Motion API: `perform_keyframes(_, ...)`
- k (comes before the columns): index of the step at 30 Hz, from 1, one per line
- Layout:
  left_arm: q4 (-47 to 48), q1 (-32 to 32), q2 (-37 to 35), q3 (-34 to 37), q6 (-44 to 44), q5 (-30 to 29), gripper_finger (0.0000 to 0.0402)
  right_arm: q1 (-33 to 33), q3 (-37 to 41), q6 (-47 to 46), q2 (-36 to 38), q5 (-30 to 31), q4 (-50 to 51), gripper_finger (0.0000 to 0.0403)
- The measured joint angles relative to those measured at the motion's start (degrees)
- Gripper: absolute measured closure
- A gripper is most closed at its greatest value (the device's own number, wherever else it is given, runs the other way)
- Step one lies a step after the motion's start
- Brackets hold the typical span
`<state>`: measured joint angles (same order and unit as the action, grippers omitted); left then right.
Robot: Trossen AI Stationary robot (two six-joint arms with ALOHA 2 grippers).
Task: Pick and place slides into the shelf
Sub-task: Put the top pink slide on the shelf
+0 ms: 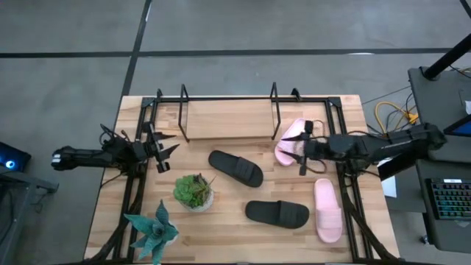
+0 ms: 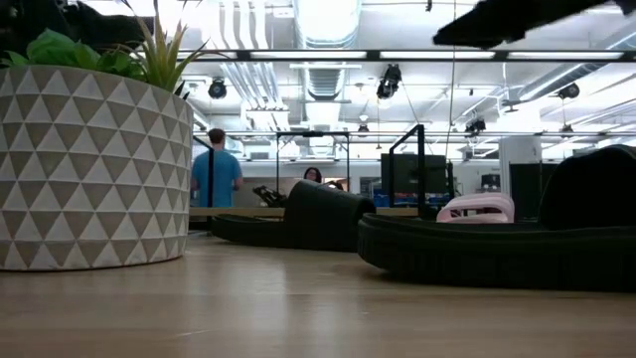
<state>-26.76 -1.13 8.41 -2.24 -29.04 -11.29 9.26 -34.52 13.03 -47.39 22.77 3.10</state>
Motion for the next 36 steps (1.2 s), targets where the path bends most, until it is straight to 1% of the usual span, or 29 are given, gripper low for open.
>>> perform_keyframes(3,0.24,0.0,-0.32,0.0,0.0,0.0,0.0259,0.0,-8.15,-5.81,-5.91,4.17,12.13,0.0224)
perform_keyframes(7,0.3,0.0,-0.32,0.0,0.02,-0.02,0.0258,0.0,-15.59,-12.52,-12.99,6.99,26.67,0.0231)
perform_keyframes(11,0.28,0.0,-0.41,0.0,0.05,-0.02,0.0258,0.0,-19.96,-20.96,-19.19,7.4,36.97,0.0237)
perform_keyframes(14,0.19,0.0,-0.45,0.0,0.05,-0.04,0.0258,0.0,-21.63,-26.8,-23.78,7.55,43.1,0.0241)
perform_keyframes(18,0.06,0.0,-0.69,0.0,0.05,-0.07,0.0258,1.1,-22.08,-31.57,-29.43,11.04,48.04,0.0247)
perform_keyframes(21,0.29,0.0,-0.97,0.0,0.05,-0.09,0.0258,2.03,-21.7,-34.1,-32.92,12.88,49.26,0.0252)
perform_keyframes(30,0.3,0.0,-1.33,0.0,0.04,-0.11,0.0258,2.51,-19.2,-40.18,-40.2,13.36,49.09,0.0268)
perform_keyframes(36,0.22,-0.01,-1.34,0.0,0.05,-0.11,0.0258,2.62,-19.0,-41.14,-44.57,13.51,48.93,0.0273)
